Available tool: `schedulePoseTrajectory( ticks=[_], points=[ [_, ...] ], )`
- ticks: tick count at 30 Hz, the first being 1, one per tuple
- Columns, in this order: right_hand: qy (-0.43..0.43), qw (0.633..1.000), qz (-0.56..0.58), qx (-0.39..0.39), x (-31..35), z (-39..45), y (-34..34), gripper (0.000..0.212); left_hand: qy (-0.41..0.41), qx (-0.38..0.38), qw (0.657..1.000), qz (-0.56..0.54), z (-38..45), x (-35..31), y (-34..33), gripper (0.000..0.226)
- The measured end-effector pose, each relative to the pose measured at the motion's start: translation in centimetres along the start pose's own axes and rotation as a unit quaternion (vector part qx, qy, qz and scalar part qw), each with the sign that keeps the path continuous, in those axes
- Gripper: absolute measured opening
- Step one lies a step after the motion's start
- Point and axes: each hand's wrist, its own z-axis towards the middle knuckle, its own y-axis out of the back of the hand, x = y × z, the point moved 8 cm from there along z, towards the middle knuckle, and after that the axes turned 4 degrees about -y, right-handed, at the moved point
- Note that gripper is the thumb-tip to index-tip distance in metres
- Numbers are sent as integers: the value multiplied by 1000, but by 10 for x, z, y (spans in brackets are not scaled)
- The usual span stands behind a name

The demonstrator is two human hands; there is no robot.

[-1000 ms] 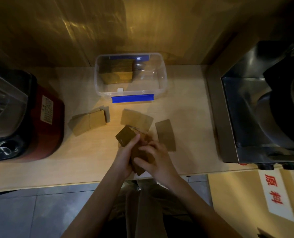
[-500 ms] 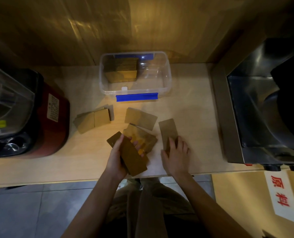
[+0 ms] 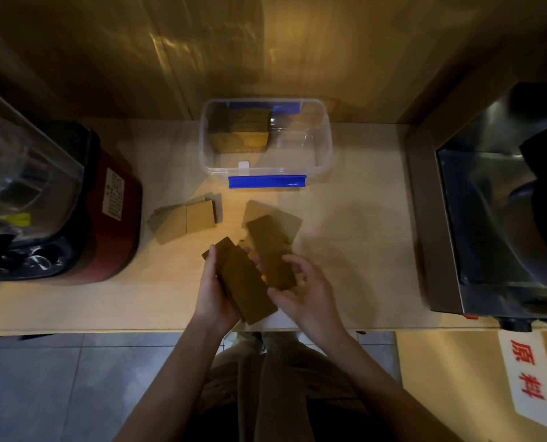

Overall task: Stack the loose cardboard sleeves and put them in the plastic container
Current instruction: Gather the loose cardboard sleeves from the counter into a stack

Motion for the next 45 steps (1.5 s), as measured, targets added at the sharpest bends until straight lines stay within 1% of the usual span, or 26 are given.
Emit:
schedulePoseTrajectory(
  ticks=[2, 5, 7, 9, 11, 13, 14, 15, 16, 17, 18, 19, 20, 21, 23, 24, 26, 28, 30, 32, 34, 36, 40, 45],
  points=[
    [16, 996, -55, 62, 10, -7, -19, 54, -2, 12, 1000, -8, -2, -1, 1, 73],
    [71, 986, -132, 74, 20, -8, -35, 59, -14, 34, 999, -16, -2, -5, 0, 75],
    [95, 975, -181, 84, 22, -7, -44, 61, -12, 27, 999, -25, 1, -5, 5, 81],
    [115, 964, -220, 99, 24, -7, -52, 61, -12, 19, 999, -26, 5, -6, 10, 78],
    [129, 953, -252, 112, 24, -6, -58, 56, -11, 6, 1000, -15, 6, -6, 13, 61],
    [145, 939, -283, 130, 22, -4, -62, 52, -7, -23, 1000, -15, 5, -6, 19, 26],
    [141, 938, -280, 147, 21, -1, -64, 49, -4, -41, 999, -19, 3, -6, 23, 12],
    [124, 946, -253, 158, 19, 3, -63, 44, -5, -57, 998, -21, 3, -7, 29, 9],
    [105, 959, -213, 156, 18, 8, -60, 37, -4, -72, 997, -21, 2, -7, 33, 9],
    [98, 967, -196, 129, 16, 15, -55, 29, -6, -87, 996, -22, 2, -8, 38, 9],
    [107, 967, -214, 86, 14, 23, -48, 24, -8, -99, 995, -25, 0, -10, 42, 8],
    [117, 957, -263, 46, 10, 31, -43, 23, -7, -105, 994, -30, 0, -11, 45, 9],
    [119, 942, -314, 19, 4, 38, -39, 27, -4, -110, 993, -35, -1, -12, 47, 9],
    [109, 928, -356, 6, -3, 45, -37, 36, -2, -110, 993, -36, -1, -13, 49, 9],
    [74, 907, -414, 17, -18, 55, -37, 56, 4, -114, 993, -43, -2, -13, 53, 11],
    [64, 896, -438, 26, -24, 59, -38, 61, 7, -120, 992, -47, -2, -13, 55, 11],
    [64, 881, -468, 31, -30, 62, -37, 60, 10, -132, 990, -53, -2, -14, 58, 12],
    [81, 877, -474, 15, -28, 64, -34, 54, 8, -140, 989, -57, -1, -15, 60, 15],
    [100, 885, -454, -2, -23, 65, -29, 51, 8, -144, 988, -62, 1, -16, 60, 16],
    [113, 901, -419, -8, -18, 66, -23, 51, 8, -144, 987, -65, 4, -17, 58, 19],
    [116, 911, -395, -13, -12, 71, -18, 54, 6, -138, 988, -62, 6, -20, 55, 25],
    [108, 916, -385, -26, -8, 83, -12, 55, 3, -136, 989, -61, 9, -23, 53, 26],
    [89, 912, -399, -30, -4, 109, -8, 54, -2, -151, 987, -62, 11, -26, 51, 16],
    [65, 900, -431, -11, -9, 126, -13, 53, 1, -151, 987, -60, 15, -29, 51, 20]
  ],
)
